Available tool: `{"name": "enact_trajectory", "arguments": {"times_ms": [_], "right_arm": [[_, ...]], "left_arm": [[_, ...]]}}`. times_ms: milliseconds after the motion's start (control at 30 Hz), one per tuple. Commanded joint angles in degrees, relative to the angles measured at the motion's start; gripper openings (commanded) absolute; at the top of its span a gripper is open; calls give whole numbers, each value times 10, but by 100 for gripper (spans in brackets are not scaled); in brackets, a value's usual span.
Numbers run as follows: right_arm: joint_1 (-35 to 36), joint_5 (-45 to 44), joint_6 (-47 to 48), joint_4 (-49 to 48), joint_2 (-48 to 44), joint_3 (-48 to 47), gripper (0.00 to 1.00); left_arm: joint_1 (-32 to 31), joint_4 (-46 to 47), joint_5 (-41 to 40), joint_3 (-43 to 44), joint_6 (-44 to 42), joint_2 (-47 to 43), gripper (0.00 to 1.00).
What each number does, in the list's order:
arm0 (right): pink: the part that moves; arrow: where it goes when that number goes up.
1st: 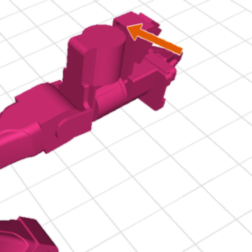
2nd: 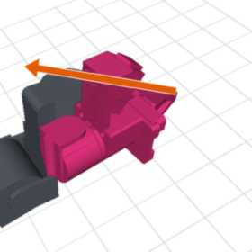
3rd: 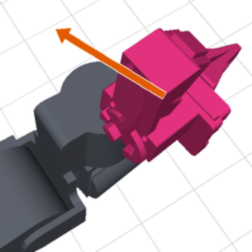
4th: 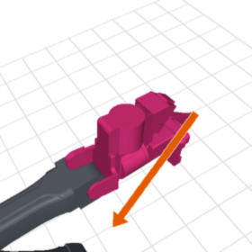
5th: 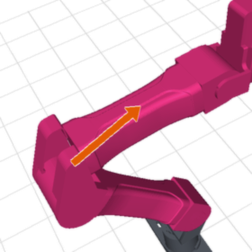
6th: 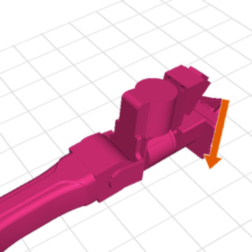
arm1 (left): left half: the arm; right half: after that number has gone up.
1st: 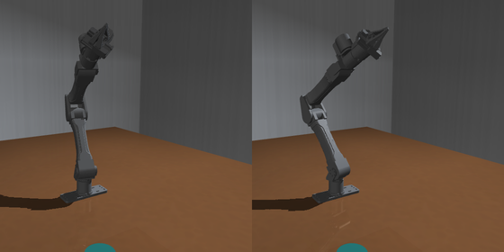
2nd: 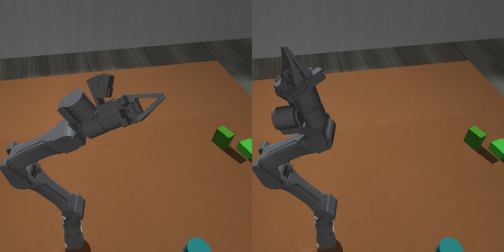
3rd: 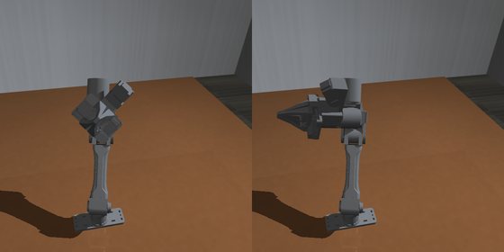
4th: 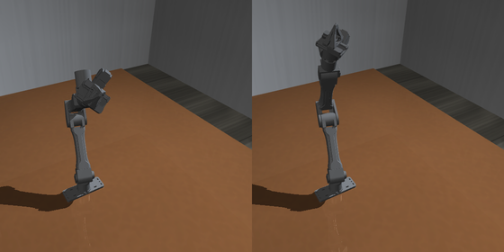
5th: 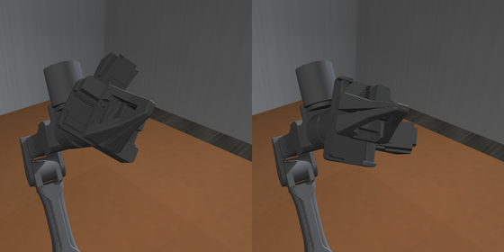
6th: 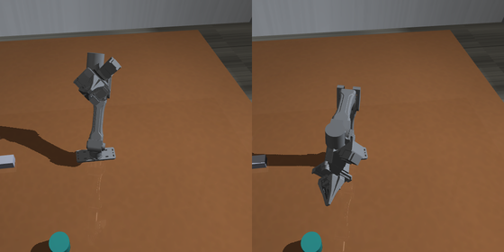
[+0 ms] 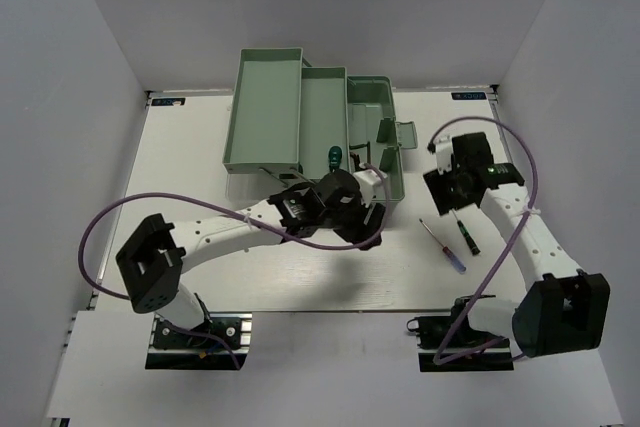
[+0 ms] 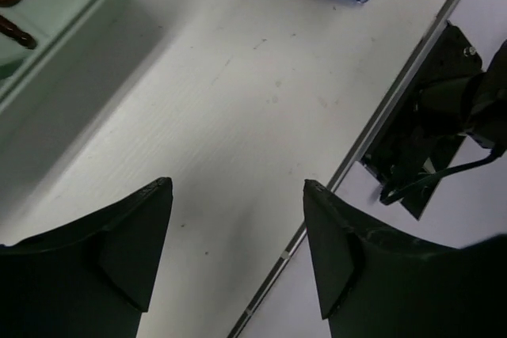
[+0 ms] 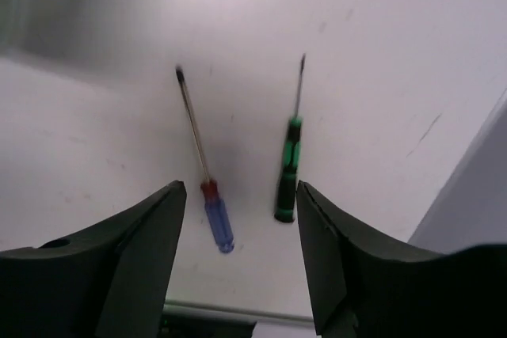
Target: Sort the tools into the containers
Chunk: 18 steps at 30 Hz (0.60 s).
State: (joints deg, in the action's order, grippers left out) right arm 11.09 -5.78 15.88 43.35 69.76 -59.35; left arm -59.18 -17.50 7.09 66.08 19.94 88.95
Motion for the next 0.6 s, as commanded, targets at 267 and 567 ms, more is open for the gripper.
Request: {"name": "enact_trajectory", "arguments": {"times_ms": [267,567], "right_arm": [[-97,53,86,3,84,77,71],[-143,52,108,-29,207,31,66]], "left_arm": [[-30,30,18,9,-12,3,79],[-35,25,-6,-10,4,-10,79]]}}
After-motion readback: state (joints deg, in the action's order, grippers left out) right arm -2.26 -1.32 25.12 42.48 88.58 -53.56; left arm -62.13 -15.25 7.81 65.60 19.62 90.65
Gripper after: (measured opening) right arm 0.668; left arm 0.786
